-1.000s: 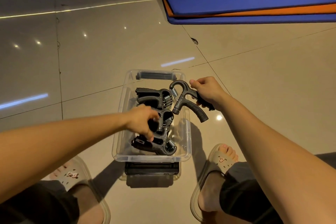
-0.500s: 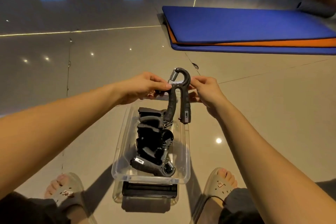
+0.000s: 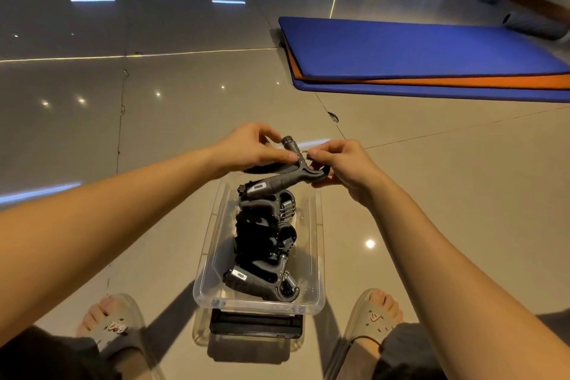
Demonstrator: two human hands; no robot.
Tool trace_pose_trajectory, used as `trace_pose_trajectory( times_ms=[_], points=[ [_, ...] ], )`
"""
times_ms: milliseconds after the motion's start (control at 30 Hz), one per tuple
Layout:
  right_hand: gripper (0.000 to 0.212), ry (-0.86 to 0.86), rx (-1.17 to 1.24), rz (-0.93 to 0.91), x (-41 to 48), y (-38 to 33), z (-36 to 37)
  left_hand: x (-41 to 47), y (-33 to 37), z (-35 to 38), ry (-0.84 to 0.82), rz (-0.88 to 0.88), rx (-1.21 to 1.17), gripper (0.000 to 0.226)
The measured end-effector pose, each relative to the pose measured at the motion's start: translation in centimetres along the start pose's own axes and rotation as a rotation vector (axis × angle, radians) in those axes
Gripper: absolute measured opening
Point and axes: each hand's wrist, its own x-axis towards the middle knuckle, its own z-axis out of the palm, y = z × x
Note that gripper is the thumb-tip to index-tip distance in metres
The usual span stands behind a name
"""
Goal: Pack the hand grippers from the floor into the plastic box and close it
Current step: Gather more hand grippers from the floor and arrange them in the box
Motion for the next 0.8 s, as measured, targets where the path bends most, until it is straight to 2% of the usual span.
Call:
trace_pose_trajectory(
  times_ms=[133, 267, 367, 467, 533, 633, 800],
  points=[
    [0.020, 0.083, 0.169, 0.109, 0.1, 1.3, -0.1, -0.7, -0.7, 1.2, -0.084, 0.180, 0.239, 0.057],
    [0.013, -0.031, 0.198, 0.178, 0.1, 2.1, -0.2, -1.6, -1.6, 2.2, 0.004, 0.284, 0.463, 0.061],
    [0.012, -0.155, 0.012, 0.247, -0.2, 2.8, -0.8, -2.1, -3.0, 2.8, -0.073, 0.275, 0.483, 0.057],
    [0.022, 0.008, -0.250, 0.235, 0.6, 4.7, -0.8, -2.9, -5.0, 4.2, -0.213, 0.265, 0.580, 0.052],
    [0.046, 0.105, -0.401, 0.192, 1.1, 6.2, -0.5, -3.6, -6.7, 5.9, -0.292, 0.232, 0.616, 0.058],
    [0.075, 0.050, -0.583, 0.168, 1.1, 8.2, 0.3, -4.7, -9.3, 8.6, -0.360, 0.217, 0.684, 0.071],
    [0.075, 0.020, -0.754, 0.133, 0.9, 10.0, 1.0, -6.1, -12.6, 10.8, -0.374, 0.201, 0.729, 0.074]
  ],
)
